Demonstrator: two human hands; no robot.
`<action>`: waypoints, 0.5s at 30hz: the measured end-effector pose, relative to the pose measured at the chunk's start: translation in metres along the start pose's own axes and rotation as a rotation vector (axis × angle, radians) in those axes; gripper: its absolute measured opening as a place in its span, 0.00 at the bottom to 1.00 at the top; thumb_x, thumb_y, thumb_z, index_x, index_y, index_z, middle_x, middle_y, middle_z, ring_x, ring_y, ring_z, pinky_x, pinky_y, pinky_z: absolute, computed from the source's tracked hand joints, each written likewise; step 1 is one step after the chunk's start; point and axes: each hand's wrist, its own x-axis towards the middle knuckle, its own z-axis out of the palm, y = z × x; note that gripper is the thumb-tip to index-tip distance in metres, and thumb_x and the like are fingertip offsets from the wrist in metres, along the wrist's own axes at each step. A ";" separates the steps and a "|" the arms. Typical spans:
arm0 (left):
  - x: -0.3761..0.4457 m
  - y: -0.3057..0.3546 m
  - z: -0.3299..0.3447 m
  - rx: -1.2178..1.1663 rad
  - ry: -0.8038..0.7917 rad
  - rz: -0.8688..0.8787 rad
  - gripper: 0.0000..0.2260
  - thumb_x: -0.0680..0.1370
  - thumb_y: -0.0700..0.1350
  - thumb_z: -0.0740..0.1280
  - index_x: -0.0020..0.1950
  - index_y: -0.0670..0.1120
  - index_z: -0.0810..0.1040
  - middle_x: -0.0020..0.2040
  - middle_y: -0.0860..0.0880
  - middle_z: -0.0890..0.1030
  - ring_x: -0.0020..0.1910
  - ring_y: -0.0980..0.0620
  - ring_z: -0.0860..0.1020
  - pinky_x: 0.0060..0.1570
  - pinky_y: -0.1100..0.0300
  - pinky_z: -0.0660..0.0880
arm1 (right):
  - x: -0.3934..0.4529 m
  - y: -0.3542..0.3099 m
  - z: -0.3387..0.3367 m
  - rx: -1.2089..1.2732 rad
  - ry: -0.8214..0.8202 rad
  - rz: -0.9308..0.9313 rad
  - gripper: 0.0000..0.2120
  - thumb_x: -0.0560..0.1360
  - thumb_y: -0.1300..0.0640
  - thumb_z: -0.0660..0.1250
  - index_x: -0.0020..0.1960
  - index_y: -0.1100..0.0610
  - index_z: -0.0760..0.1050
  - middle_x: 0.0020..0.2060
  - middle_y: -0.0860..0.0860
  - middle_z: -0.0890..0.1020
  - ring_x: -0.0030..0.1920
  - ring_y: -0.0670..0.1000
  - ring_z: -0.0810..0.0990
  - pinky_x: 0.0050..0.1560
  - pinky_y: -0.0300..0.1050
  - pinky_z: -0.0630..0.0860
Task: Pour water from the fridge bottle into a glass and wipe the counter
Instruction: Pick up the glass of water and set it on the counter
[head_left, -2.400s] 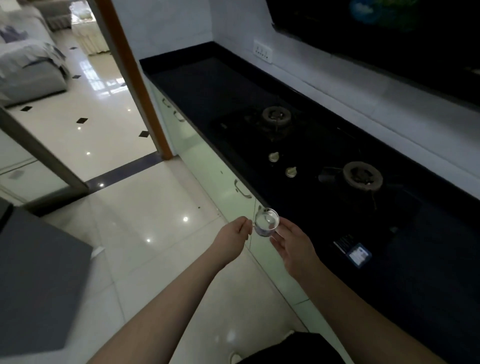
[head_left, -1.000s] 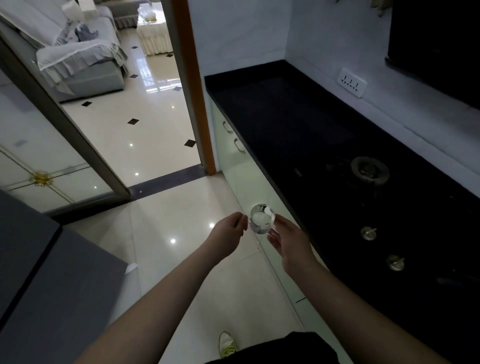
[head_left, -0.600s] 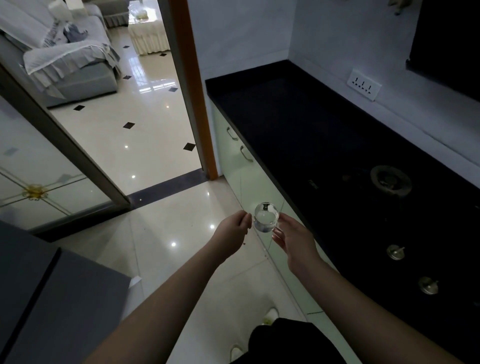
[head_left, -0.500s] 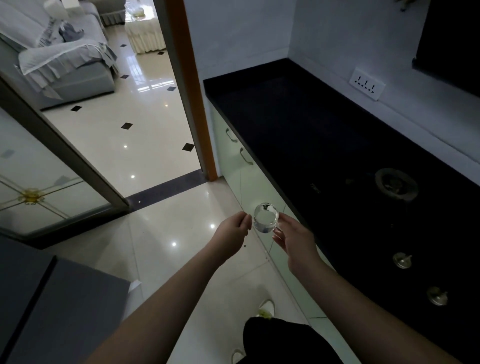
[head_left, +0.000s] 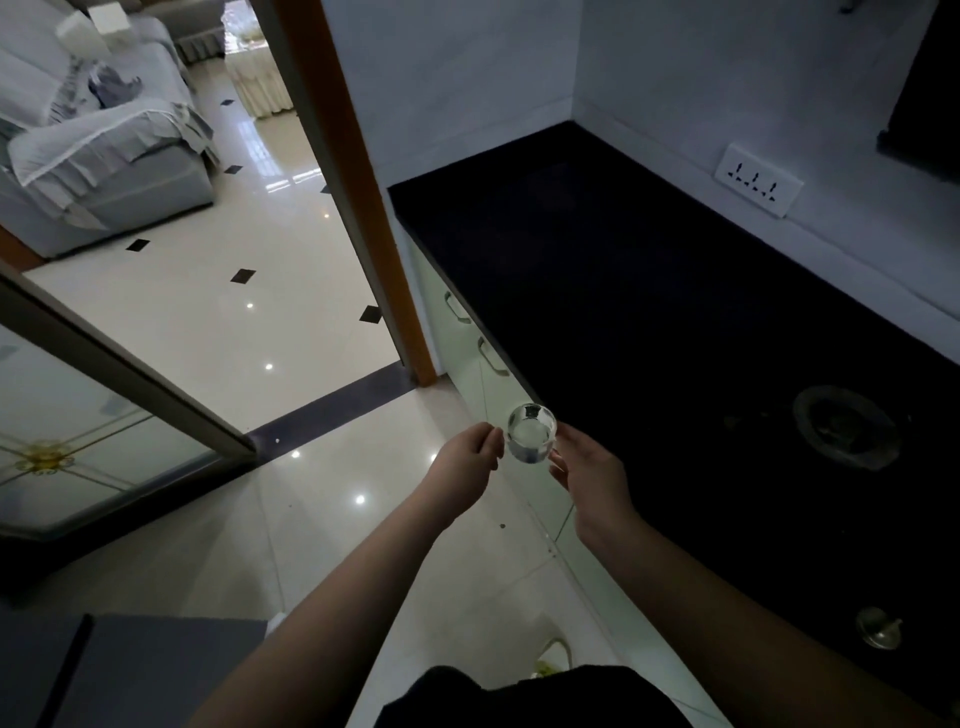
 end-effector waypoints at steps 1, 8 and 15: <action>0.007 0.001 -0.003 -0.002 -0.004 0.006 0.14 0.84 0.50 0.56 0.42 0.49 0.73 0.39 0.48 0.76 0.37 0.52 0.72 0.36 0.59 0.69 | 0.004 -0.003 0.003 0.001 -0.009 0.001 0.11 0.80 0.59 0.63 0.60 0.53 0.81 0.51 0.47 0.84 0.55 0.48 0.81 0.55 0.43 0.77; 0.072 0.010 -0.021 0.023 -0.077 0.049 0.14 0.84 0.50 0.56 0.43 0.48 0.73 0.39 0.48 0.76 0.37 0.52 0.72 0.36 0.60 0.69 | 0.041 -0.023 0.024 -0.008 0.048 -0.017 0.12 0.80 0.60 0.63 0.60 0.51 0.80 0.52 0.47 0.84 0.55 0.48 0.81 0.56 0.40 0.76; 0.148 0.021 -0.039 0.067 -0.209 0.160 0.14 0.84 0.50 0.55 0.45 0.45 0.74 0.38 0.49 0.74 0.36 0.54 0.71 0.36 0.61 0.67 | 0.078 -0.045 0.054 0.073 0.206 -0.076 0.11 0.79 0.60 0.64 0.55 0.51 0.82 0.48 0.45 0.85 0.52 0.45 0.82 0.57 0.41 0.76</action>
